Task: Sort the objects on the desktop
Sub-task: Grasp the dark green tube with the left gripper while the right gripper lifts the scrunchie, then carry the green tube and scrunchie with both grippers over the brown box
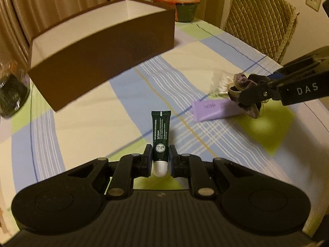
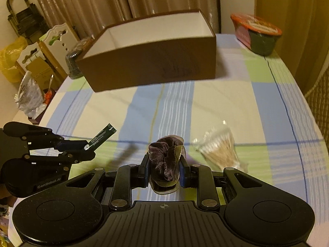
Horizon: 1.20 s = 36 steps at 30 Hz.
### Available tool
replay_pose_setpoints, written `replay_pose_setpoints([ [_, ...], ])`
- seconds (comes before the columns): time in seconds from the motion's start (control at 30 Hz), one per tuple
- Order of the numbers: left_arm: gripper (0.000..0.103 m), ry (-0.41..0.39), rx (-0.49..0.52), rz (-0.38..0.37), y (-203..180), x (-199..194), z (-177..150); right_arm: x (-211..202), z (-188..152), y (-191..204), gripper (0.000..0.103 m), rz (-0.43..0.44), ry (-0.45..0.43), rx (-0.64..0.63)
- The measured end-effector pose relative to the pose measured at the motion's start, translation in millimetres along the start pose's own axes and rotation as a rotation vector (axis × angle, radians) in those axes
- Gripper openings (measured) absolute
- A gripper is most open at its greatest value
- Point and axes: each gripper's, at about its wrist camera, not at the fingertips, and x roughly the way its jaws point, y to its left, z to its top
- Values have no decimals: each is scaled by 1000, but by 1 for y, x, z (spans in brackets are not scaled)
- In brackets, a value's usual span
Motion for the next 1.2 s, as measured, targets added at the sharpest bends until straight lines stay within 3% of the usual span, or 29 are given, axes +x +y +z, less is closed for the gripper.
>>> replay_pose_setpoints([
  [0.33,12,-69,30,36,26,-10,42,-2,61,-3,26,-8,-85,-65],
  [0.73,12,-194,-4,85,83,-25,115,20,175,7,26,3,-209,-184],
  [0.93,12,-216,-33,126,122,-11,156,68,216,14,26,47,-185,-212],
  [1.2,12,-159,-80,141,154,40,182,144,239,10,26,62,-88,-215],
])
